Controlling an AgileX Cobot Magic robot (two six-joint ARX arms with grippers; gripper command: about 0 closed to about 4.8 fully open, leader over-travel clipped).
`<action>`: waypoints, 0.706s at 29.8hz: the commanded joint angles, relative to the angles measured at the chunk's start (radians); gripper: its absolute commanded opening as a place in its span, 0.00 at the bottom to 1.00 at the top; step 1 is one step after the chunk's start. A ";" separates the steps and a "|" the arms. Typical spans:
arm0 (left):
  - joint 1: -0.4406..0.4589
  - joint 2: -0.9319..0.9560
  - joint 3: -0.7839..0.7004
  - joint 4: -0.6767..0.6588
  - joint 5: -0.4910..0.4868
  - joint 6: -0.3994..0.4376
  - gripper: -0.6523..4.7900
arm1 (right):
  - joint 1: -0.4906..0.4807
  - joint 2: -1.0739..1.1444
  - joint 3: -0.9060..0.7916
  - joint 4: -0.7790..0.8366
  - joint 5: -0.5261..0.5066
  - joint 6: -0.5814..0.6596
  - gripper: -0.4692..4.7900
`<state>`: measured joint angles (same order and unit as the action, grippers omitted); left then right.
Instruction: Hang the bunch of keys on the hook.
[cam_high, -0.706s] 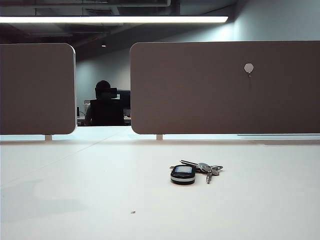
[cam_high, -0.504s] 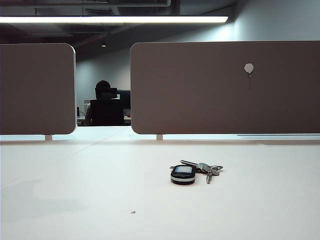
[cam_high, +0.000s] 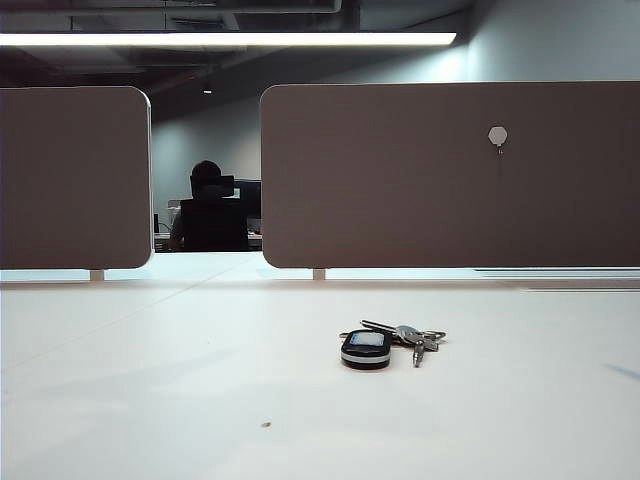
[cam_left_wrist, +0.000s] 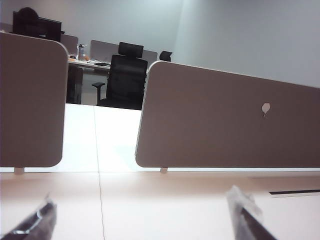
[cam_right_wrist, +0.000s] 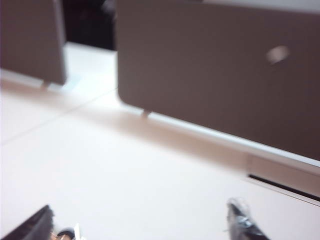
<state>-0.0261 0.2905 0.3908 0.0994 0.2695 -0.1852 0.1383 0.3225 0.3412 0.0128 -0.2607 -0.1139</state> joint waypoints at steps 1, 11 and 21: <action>-0.015 0.138 0.031 0.135 0.096 0.005 1.00 | 0.079 0.120 0.061 0.029 0.004 -0.171 1.00; -0.298 0.550 0.162 0.135 0.139 0.021 1.00 | 0.276 0.589 0.241 0.028 0.180 -0.383 1.00; -0.543 0.696 0.199 0.125 0.005 0.198 1.00 | 0.296 0.962 0.253 0.228 0.172 -0.560 1.00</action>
<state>-0.5499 0.9863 0.5823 0.2211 0.3161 -0.0364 0.4358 1.2560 0.5900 0.1852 -0.0898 -0.6327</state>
